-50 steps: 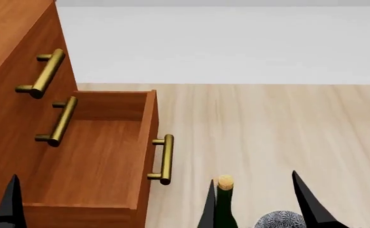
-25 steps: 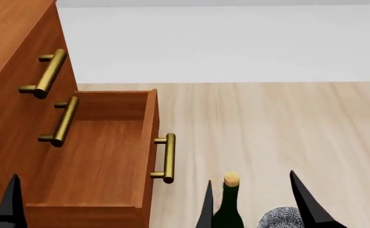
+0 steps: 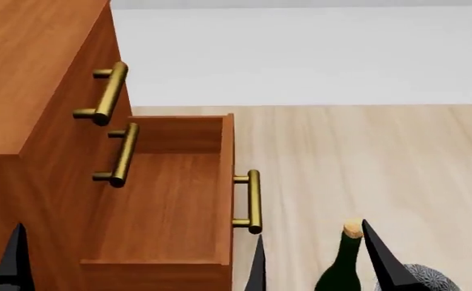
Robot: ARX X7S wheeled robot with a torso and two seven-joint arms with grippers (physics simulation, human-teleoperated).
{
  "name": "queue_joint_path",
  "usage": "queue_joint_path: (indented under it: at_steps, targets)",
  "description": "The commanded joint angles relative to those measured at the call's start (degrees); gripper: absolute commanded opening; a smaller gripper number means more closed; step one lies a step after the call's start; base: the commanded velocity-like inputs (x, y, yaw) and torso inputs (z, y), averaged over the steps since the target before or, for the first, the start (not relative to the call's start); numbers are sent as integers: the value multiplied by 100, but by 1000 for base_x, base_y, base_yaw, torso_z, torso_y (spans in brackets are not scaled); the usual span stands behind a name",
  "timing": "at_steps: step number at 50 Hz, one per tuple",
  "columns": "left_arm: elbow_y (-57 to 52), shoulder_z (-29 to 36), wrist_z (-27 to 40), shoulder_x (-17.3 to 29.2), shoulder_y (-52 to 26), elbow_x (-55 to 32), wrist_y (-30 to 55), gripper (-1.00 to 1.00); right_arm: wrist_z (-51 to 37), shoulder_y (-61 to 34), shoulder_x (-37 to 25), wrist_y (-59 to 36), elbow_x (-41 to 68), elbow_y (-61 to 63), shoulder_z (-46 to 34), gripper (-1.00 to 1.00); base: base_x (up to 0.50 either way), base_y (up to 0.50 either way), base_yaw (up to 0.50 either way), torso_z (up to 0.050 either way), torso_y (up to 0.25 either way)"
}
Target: Put the wine bottle in the bottom drawer of the cabinet.
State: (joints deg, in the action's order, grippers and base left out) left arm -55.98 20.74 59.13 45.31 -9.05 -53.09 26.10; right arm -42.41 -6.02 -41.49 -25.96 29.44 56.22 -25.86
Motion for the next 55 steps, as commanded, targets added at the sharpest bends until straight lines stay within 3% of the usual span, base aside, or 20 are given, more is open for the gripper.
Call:
queue_joint_path:
  at_steps: [1, 10, 24, 41, 55]
  targets:
    - [39, 36, -38, 4, 34, 60, -60, 100, -1, -19, -12, 15, -11, -11, -62, 100, 14, 410, 0, 0, 0]
    - [36, 84, -20, -7, -22, 51, -32, 100, -53, -46, -38, 11, 63, 3, -16, 100, 13, 386, 0, 0, 0]
    - [43, 169, -12, -39, -99, 21, 11, 100, -112, -196, -37, -19, 456, -91, 182, 100, 0, -1, 0, 0, 0]
    - [5, 235, 107, -51, -290, -155, 116, 100, -957, -505, -288, -733, 1502, -178, 903, 100, 0, 0, 0, 0, 0]
    - [91, 286, 37, -55, -218, -83, 38, 100, -1302, -276, -445, -681, 1844, -524, 1433, 100, 0, 0, 0, 0, 0]
